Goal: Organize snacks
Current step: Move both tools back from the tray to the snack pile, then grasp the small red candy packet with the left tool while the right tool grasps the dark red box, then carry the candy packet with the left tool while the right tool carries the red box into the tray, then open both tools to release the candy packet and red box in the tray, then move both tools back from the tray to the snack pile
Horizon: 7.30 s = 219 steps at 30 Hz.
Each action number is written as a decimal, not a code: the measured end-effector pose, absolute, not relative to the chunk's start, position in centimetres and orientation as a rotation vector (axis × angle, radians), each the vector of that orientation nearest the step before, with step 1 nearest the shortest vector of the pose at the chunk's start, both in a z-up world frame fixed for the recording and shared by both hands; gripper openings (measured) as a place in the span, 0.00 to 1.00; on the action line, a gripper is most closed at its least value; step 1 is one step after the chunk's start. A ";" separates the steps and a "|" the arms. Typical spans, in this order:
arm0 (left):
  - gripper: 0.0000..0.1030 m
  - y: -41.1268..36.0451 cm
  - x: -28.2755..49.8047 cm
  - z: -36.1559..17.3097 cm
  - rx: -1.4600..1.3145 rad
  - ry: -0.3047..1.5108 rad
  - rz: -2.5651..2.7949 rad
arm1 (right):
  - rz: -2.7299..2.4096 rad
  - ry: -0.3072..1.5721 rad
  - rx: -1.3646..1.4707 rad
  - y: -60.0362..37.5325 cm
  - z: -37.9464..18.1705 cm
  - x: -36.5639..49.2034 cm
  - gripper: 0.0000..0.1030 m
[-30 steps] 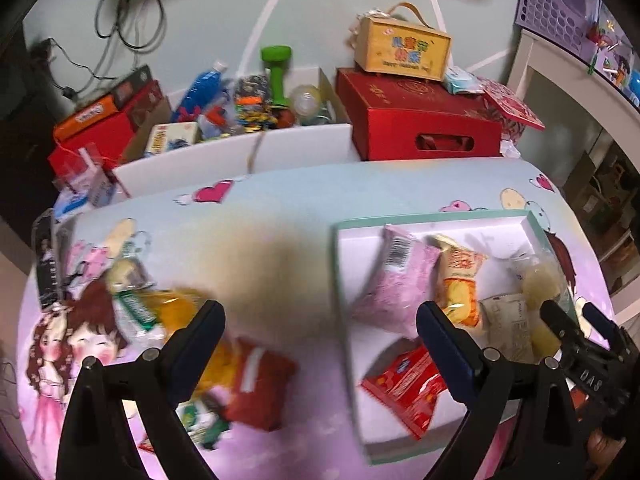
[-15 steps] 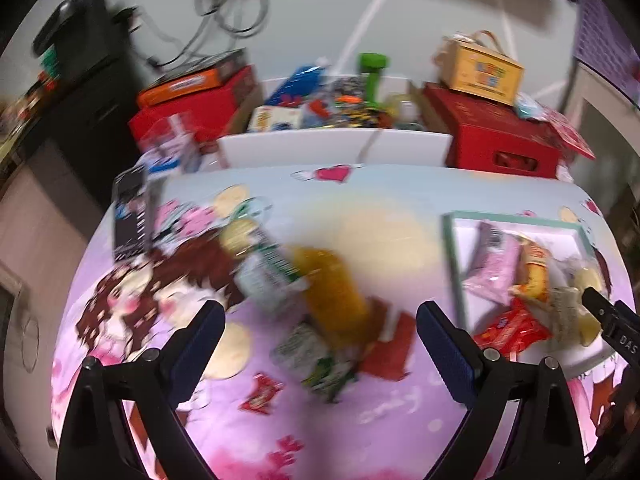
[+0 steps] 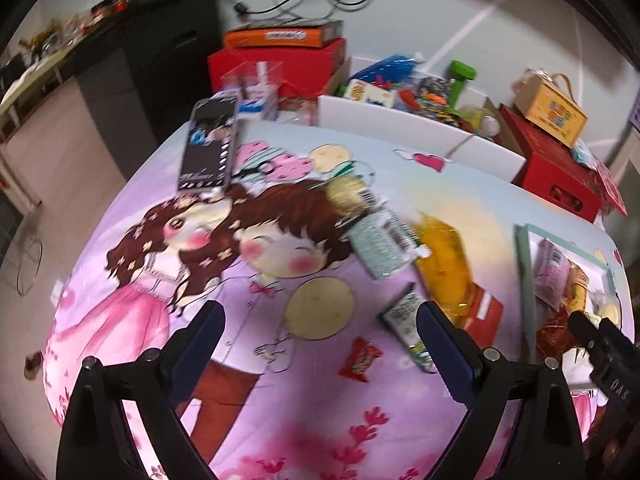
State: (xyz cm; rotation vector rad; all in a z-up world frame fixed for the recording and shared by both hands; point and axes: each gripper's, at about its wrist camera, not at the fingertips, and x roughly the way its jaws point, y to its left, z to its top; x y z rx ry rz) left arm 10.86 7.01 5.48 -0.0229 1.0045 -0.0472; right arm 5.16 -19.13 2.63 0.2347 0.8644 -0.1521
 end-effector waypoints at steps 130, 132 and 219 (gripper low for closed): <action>0.20 -12.0 9.8 3.9 0.166 1.006 -0.610 | -0.300 0.816 0.378 -27.6 0.7 -0.4 0.40; 0.20 -13.9 9.7 3.8 0.178 1.009 -0.654 | -0.314 0.819 0.395 -28.5 0.5 -0.6 0.40; 0.95 6.4 14.6 -0.6 -0.193 1.162 -0.119 | 0.122 0.798 0.315 -14.2 -0.9 6.6 1.00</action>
